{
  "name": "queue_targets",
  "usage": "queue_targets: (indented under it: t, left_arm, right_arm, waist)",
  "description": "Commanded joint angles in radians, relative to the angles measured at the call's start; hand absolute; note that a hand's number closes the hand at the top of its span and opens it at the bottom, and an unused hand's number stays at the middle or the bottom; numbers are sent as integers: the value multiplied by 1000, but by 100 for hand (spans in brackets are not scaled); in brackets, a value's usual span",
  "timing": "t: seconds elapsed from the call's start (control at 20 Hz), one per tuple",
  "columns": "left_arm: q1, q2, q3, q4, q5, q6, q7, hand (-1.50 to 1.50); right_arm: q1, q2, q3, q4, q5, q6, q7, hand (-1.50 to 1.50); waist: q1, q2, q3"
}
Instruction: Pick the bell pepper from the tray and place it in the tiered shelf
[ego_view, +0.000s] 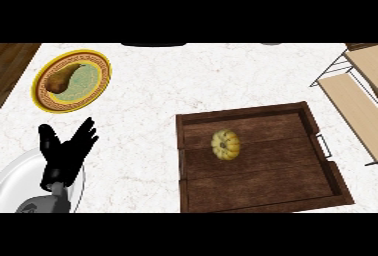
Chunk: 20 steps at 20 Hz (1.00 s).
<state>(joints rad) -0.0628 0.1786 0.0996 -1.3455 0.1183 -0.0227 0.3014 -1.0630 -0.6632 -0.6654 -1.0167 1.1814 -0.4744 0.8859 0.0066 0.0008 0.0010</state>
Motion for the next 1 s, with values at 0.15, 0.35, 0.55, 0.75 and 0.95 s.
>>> queue_targets:
  t: [0.15, 0.35, 0.55, 0.75, 0.95]
  left_arm:
    - [-2, -11, 7, 45, -13, 9, -42, 0]
    - [2, 4, 10, -6, -10, 16, 20, 0]
    - [-1, -25, 6, -12, -18, 43, -2, 0]
    - [13, 27, 48, 38, 25, -33, -24, 0]
    - [26, 14, 25, 20, 8, -23, -8, 0]
  right_arm:
    - [52, -75, -27, -126, 73, -66, 92, -150]
    - [97, -73, -42, -282, 171, -20, 212, -150]
    - [163, -63, -102, -504, 187, 45, 252, -150]
    - [240, -55, -174, -711, 111, 181, 253, -150]
    - [346, 17, -222, -982, 56, 351, 281, -150]
  waist:
    - [-17, -2, -2]
    - [-20, -6, -2]
    - [-32, -10, -2]
    - [-30, -8, -2]
    - [-35, -10, -2]
